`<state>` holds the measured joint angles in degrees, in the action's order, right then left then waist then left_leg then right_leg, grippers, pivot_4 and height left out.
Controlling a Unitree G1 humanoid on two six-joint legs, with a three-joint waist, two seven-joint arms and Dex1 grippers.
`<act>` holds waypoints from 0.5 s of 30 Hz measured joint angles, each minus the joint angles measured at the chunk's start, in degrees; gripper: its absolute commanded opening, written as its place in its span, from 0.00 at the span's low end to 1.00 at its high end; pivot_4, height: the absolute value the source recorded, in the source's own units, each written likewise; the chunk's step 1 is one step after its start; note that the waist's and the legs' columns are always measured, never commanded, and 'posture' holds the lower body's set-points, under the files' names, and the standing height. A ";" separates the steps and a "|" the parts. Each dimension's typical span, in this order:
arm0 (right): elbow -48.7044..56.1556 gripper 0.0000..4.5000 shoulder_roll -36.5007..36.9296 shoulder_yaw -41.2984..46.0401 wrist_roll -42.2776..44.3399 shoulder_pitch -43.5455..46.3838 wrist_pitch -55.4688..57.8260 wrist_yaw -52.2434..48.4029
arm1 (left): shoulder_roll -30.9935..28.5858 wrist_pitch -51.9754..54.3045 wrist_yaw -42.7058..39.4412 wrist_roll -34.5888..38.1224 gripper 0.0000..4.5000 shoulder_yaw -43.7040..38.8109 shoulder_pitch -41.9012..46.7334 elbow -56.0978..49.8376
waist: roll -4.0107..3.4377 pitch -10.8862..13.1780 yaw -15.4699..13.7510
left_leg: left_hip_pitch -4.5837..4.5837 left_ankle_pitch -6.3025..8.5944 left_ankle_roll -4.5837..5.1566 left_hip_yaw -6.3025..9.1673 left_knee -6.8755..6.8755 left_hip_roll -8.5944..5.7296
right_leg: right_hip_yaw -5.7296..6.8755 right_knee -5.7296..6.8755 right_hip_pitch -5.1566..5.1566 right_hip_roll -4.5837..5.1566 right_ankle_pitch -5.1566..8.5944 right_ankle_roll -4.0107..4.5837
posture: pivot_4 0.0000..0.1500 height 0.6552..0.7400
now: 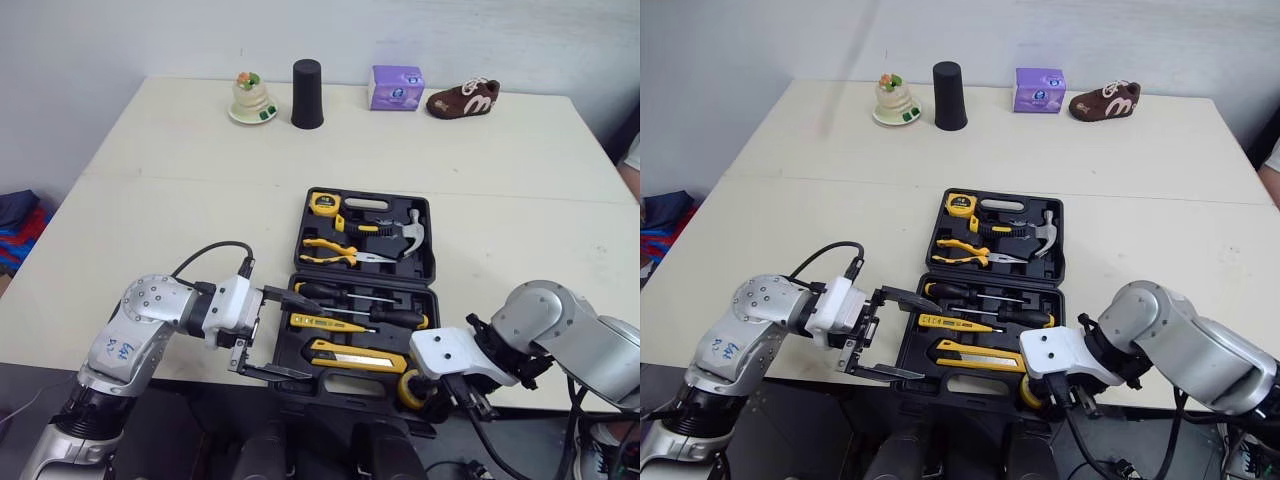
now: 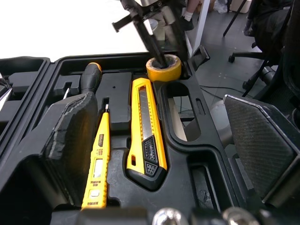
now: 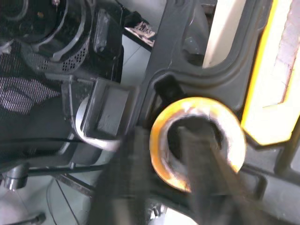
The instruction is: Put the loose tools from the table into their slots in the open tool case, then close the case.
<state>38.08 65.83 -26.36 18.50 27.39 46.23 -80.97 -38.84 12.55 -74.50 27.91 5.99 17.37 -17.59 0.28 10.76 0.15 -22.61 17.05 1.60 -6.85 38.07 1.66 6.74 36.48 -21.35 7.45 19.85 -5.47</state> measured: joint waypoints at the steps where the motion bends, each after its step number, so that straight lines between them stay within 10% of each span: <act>1: -0.02 0.47 0.32 1.23 1.40 -0.56 -0.04 -0.76 | -0.01 0.01 0.00 0.00 1.00 -0.01 0.03 0.01 | 0.00 0.00 -0.01 | 0.00 0.00 0.00 0.00 0.00 0.00 | 0.00 0.00 0.00 0.00 0.00 0.00 | 1.00 0.98; 7: -1.36 0.47 3.51 13.67 12.00 -3.86 -2.07 -6.36 | -0.10 -0.06 -0.07 0.00 1.00 -0.43 -0.02 0.05 | 0.06 0.00 -0.08 | 0.13 0.04 0.06 0.06 0.00 0.01 | 0.04 -0.06 0.20 0.00 0.00 0.00 | 1.00 0.98; 12: -6.48 0.07 -7.91 24.45 20.98 -15.24 -9.28 -5.02 | -0.17 -0.42 -0.02 -0.06 1.00 -0.45 -0.02 0.22 | 0.19 0.05 -0.17 | 0.24 0.07 0.12 0.15 -0.04 -0.03 | 0.17 -0.20 0.45 0.02 0.00 0.00 | 1.00 0.98; 15: -6.66 0.01 -8.71 24.43 18.10 -19.28 -14.07 -4.02 | -0.31 -0.55 0.03 -0.07 1.00 -0.52 -0.07 0.28 | 0.20 0.05 -0.19 | 0.30 0.08 0.13 0.21 -0.02 0.00 | 0.23 -0.38 0.63 0.00 -0.04 -0.07 | 1.00 0.98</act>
<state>31.43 57.12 -1.93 36.60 8.11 32.16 -84.98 -39.15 11.99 -74.47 27.84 5.47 17.30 -17.31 0.48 10.81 -0.04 -22.31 17.13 1.73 -6.64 38.05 1.66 6.97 36.10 -20.73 7.45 19.81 -5.53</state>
